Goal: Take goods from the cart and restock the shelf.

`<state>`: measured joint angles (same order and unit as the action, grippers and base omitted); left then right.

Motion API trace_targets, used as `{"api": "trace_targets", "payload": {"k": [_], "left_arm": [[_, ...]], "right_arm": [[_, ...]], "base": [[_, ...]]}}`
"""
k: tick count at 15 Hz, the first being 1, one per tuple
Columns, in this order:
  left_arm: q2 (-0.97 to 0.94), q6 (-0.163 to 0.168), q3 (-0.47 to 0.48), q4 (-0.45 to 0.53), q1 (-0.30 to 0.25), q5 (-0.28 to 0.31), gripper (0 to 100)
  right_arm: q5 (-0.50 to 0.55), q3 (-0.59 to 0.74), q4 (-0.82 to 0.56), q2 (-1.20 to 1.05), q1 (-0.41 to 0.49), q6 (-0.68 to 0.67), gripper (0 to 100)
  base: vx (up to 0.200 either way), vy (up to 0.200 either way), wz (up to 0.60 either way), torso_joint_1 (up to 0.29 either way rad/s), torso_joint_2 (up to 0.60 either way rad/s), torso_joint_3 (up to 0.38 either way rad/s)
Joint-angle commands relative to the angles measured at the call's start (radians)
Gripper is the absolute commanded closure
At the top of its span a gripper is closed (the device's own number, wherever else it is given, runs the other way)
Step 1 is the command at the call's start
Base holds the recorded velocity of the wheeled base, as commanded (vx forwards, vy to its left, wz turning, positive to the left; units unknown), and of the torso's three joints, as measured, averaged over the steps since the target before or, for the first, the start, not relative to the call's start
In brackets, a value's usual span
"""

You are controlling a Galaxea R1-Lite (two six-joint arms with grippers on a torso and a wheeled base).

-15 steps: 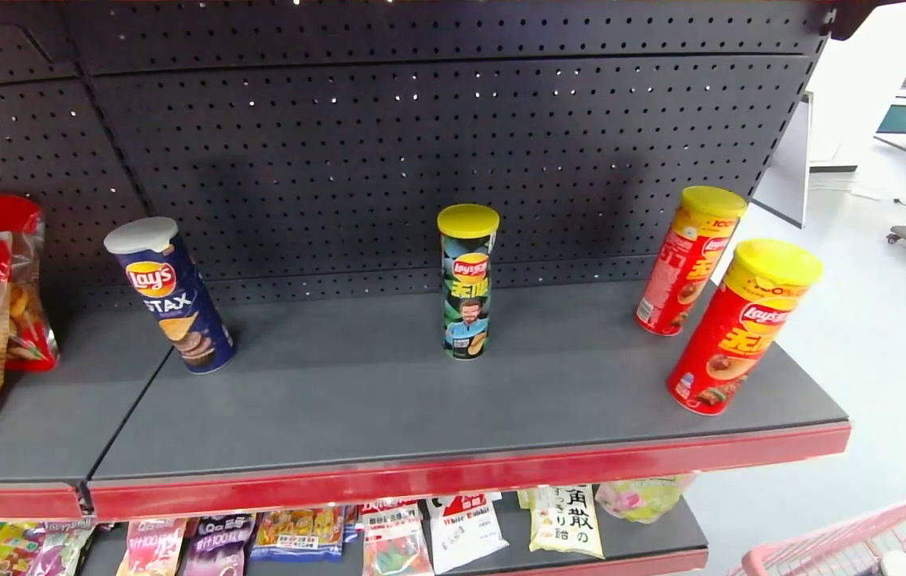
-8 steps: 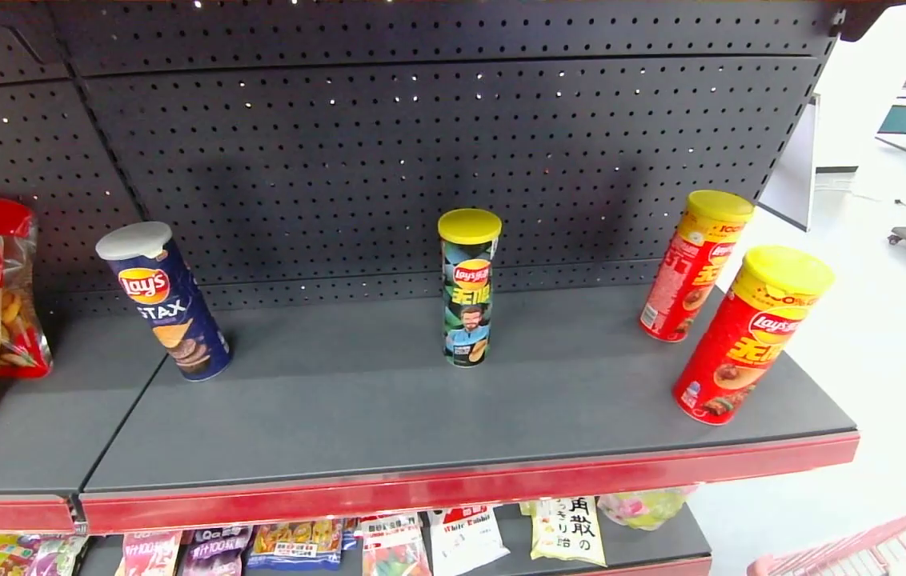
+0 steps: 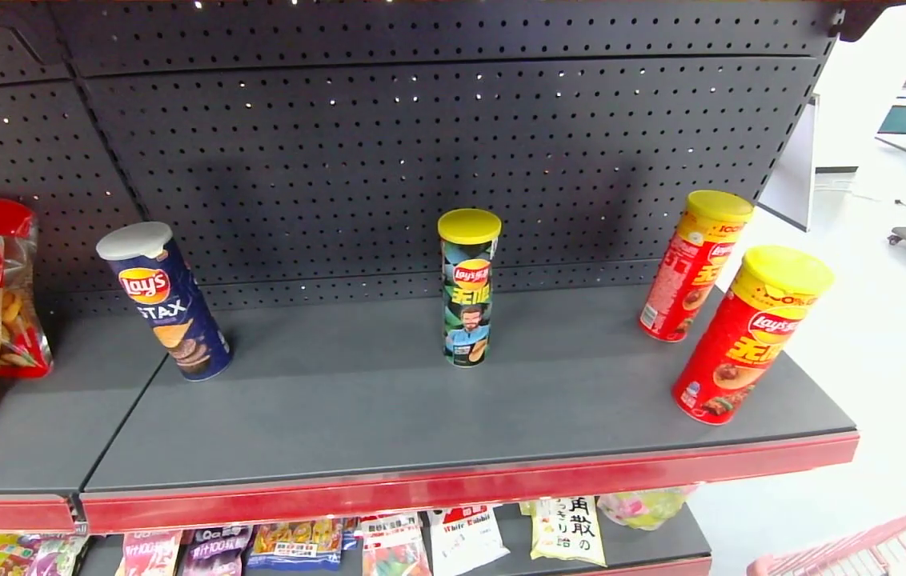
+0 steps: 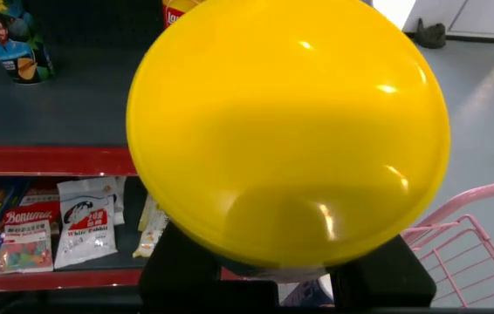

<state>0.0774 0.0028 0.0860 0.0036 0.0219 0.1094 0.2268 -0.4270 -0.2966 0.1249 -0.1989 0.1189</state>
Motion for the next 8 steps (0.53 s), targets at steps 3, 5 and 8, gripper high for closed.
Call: {"api": "trace_targets", "payload": {"k": [3,5,8], "left_arm": [[0.642,-0.060,0.429,-0.071,0.128,0.185,0],[0.806,0.045,0.403,-0.140,0.178,0.325,0],[1.076,0.049,0.410,-0.384,0.181,0.440,0]], "right_arm": [[-0.001,0.013,0.004,0.002,-0.004,0.001,100],[0.000,0.013,0.007,0.010,-0.011,0.001,100],[0.000,0.005,0.008,0.042,-0.033,0.002,100]], "base": [[0.000,0.000,0.00,0.000,0.00,0.000],[0.000,0.000,0.00,0.000,0.00,0.000],[0.000,0.000,0.00,0.000,0.00,0.000]]}}
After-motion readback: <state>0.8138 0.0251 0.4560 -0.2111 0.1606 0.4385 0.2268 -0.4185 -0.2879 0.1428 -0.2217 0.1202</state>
